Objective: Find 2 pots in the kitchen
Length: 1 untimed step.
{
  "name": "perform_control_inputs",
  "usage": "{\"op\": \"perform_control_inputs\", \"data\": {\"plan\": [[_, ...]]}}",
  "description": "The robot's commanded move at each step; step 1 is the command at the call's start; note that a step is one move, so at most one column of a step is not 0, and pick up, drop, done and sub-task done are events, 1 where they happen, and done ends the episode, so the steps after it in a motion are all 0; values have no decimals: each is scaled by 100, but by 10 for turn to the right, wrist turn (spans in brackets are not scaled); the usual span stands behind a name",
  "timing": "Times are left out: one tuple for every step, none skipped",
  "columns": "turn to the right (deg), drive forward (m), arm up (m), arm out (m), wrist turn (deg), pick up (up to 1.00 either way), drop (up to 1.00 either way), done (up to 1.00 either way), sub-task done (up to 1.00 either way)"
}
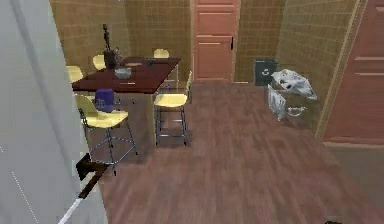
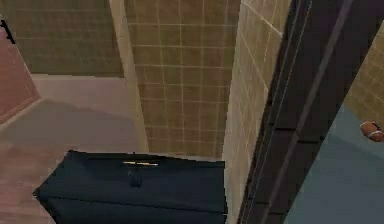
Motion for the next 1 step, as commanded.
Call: {"op": "perform_control_inputs", "data": {"plan": [[180,0,0,0,0,0,0,0,0]]}}
